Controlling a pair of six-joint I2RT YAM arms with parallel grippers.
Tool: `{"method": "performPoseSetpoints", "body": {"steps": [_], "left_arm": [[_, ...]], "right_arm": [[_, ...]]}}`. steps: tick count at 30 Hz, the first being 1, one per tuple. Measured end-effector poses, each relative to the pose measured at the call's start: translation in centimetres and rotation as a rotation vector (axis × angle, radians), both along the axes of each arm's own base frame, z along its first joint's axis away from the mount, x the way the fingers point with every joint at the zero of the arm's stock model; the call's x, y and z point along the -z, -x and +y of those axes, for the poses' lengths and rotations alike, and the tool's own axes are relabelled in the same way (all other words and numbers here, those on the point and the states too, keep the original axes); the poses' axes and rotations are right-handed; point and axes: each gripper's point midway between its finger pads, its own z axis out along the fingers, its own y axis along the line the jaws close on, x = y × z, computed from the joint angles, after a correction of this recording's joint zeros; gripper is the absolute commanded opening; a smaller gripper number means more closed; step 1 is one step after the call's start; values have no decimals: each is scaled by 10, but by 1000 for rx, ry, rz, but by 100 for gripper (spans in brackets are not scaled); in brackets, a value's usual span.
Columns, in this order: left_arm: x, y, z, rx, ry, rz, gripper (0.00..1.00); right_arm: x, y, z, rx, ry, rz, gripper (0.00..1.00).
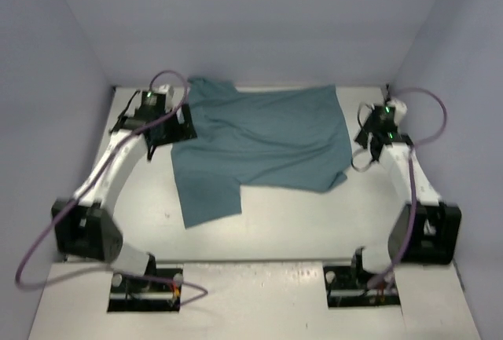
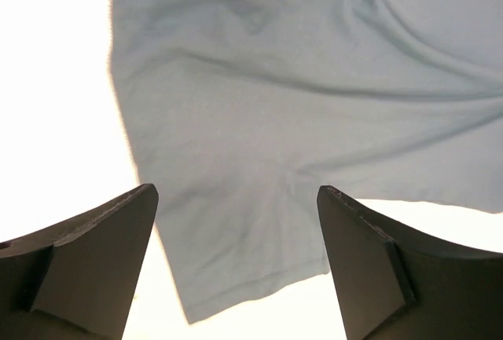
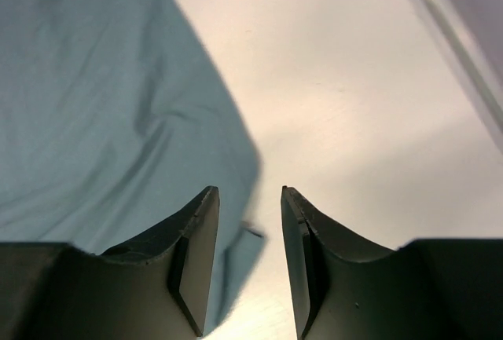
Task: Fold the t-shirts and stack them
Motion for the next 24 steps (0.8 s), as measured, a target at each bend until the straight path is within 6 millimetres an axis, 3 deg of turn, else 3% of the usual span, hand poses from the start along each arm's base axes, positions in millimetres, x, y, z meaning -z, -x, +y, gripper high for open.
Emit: {"method": "performPoseSetpoints", "body": {"steps": [2,4,8,11,14,24], "left_arm": [[-23,17,17,-34,22,-68,81],[-19,30,35,-83,30,-69,81],[26,46,58,-168,35,58,81],[70,58,55,-175,47,191,80],[92,66,51,-179,58,264,80],[96,49,50,-198,86,226,79]], "right_arm": [[-3,21,-11,55,-19,-19,33],[11,39,-19,102,-44,3,33],[62,70,-14,129,-115,143,32],[90,85,-5,122,-169,224,32],[102,89,3,103,-213,255,32],[126,74,23,30,-313,269,32]]}}
